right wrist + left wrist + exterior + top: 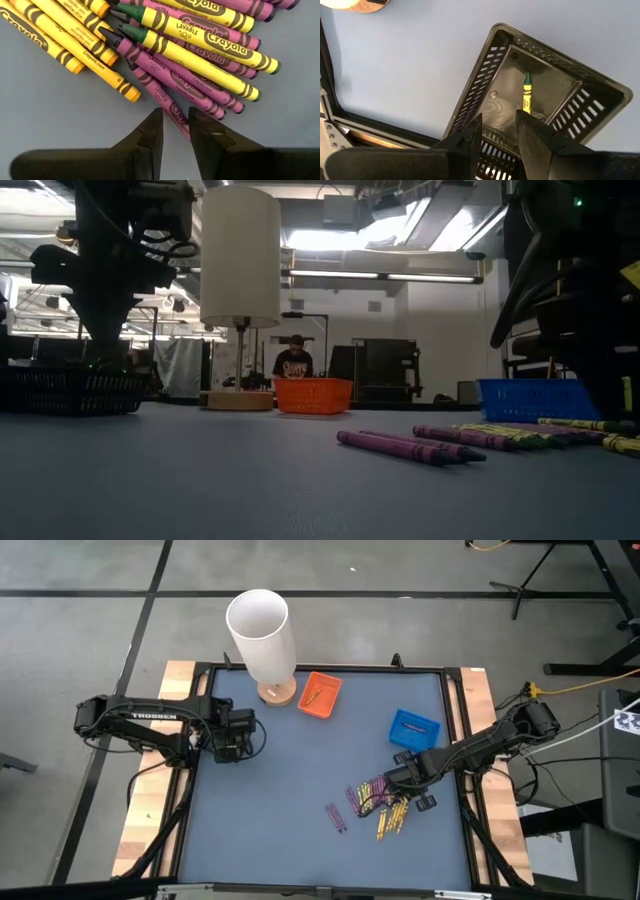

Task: Sort crayons
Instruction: Put the violet crayon into the blue basket

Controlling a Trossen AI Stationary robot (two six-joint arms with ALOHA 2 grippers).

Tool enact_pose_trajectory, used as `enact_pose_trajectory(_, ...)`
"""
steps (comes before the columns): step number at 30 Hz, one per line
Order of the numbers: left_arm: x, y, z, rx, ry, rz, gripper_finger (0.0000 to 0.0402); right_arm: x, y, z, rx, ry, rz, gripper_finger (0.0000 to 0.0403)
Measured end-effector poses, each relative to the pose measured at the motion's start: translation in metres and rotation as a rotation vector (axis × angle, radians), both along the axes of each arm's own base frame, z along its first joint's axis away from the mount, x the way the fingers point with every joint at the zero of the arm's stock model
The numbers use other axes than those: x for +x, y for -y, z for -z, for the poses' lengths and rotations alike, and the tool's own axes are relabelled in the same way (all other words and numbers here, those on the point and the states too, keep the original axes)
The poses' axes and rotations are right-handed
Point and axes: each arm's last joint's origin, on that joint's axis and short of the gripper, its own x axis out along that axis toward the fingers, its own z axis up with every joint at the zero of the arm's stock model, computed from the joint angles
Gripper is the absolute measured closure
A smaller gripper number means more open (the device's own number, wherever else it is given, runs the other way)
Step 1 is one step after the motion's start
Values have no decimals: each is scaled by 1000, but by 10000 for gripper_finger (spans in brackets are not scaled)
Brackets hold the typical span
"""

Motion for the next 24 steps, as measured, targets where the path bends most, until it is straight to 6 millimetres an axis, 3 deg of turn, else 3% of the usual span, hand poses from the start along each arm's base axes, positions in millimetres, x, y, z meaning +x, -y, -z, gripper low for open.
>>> enact_pose_trajectory(9, 0, 0, 0, 0, 0, 0, 300, 0, 0, 0, 0, 0, -1, 313)
enact_pose_trajectory(17, 0, 0, 0, 0, 3, -12, 300, -1, -1, 1, 35, -5, -210, 313)
enact_pose_trajectory(24, 0, 0, 0, 1, 13, -45, 300, -5, 1, 6, 23, -6, -282, 313)
